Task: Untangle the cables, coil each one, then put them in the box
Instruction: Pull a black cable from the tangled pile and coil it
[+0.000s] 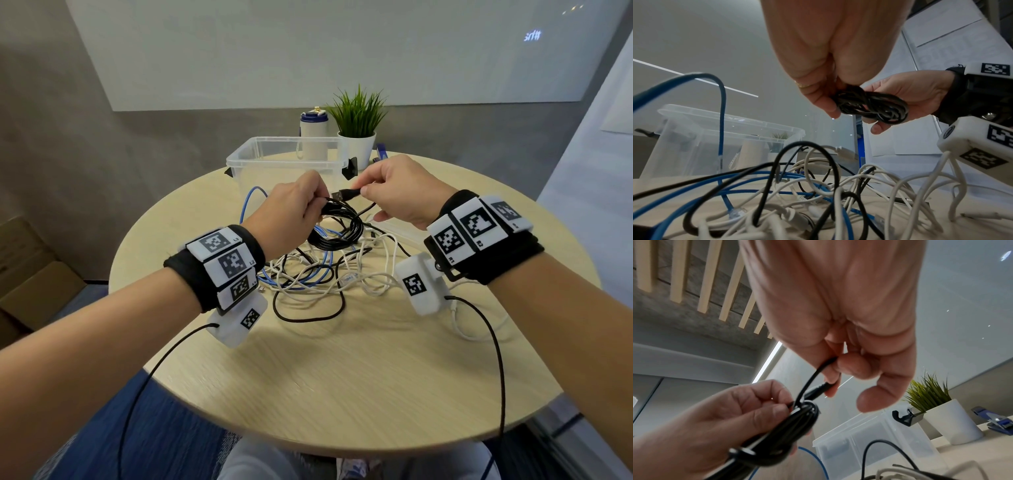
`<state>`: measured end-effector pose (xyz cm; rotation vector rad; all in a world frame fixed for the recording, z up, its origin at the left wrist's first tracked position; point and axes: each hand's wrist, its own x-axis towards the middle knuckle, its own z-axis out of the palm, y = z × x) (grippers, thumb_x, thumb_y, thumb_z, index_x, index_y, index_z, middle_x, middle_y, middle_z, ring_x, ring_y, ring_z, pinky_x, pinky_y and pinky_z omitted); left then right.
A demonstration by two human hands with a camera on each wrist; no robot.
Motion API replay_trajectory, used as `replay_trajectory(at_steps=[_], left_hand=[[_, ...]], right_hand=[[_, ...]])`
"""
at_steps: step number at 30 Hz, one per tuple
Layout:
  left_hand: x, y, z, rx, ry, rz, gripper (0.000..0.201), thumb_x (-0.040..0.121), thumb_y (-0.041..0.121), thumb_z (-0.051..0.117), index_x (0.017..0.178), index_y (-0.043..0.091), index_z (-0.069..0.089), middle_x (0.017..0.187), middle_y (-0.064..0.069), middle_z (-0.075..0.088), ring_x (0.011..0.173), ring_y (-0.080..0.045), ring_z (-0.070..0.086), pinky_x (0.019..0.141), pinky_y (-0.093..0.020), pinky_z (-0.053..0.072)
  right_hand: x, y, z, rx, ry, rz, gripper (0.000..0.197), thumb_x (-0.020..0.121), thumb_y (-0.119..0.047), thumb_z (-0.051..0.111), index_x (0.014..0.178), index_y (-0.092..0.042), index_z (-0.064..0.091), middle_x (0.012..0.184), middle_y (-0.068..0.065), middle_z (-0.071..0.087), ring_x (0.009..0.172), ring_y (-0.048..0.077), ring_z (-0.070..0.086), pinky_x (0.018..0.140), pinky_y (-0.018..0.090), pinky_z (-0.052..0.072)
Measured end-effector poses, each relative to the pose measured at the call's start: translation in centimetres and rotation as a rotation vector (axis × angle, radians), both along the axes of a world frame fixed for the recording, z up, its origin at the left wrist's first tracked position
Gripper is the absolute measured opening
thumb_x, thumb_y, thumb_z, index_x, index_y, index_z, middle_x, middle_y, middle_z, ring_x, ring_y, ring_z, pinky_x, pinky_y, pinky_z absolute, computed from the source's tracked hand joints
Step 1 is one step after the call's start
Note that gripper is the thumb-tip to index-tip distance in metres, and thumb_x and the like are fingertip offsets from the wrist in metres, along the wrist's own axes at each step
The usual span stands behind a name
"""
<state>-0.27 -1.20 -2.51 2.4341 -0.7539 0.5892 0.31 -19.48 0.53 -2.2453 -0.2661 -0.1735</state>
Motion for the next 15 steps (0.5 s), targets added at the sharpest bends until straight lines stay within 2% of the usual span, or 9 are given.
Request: replay_trajectory(at_steps=[5,9,15], left_hand=[[0.03,0.01,0.13,0.024,-0.012,-0.002,0.009,0.095,0.005,0.044,0.1,0.006,0.053,0.08,-0.006,0.066,0.06,-0.002,0.047,0.056,-0.006,0.036],[0.04,-0.05,0.32,0.042,0.01,-0.003,0.009,0.095,0.005,0.044,0.099,0.007,0.052,0.079,-0.005,0.065,0.063,-0.015,0.05,0.054,-0.005,0.034],[-0.06,-0.2,0.51,0.04,0.078,-0.001,0.009,0.093,0.005,0.047,0.093,0.014,0.048,0.074,0.004,0.06,0.063,0.0,0.049,0.055,-0.004,0.034]], right_hand=[[0.16,-0.08,-0.04,0.066,0.068,0.0,0.022,0.095,-0.006,0.047,0.088,-0.018,0.065,0.078,0.002,0.046,0.07,0.013,0.047,0.066,0.032,0.057],[0.16,-0.05,-0.33,0.076,0.121,0.019,0.026,0.095,-0.007,0.047,0.08,-0.02,0.063,0.073,0.004,0.039,0.066,0.013,0.042,0.06,0.03,0.052],[-0.02,-0.15,-0.38,-0.04,0.114,0.048,0.026,0.096,-0.009,0.046,0.082,-0.022,0.063,0.072,0.0,0.044,0.068,0.013,0.046,0.072,0.036,0.056]])
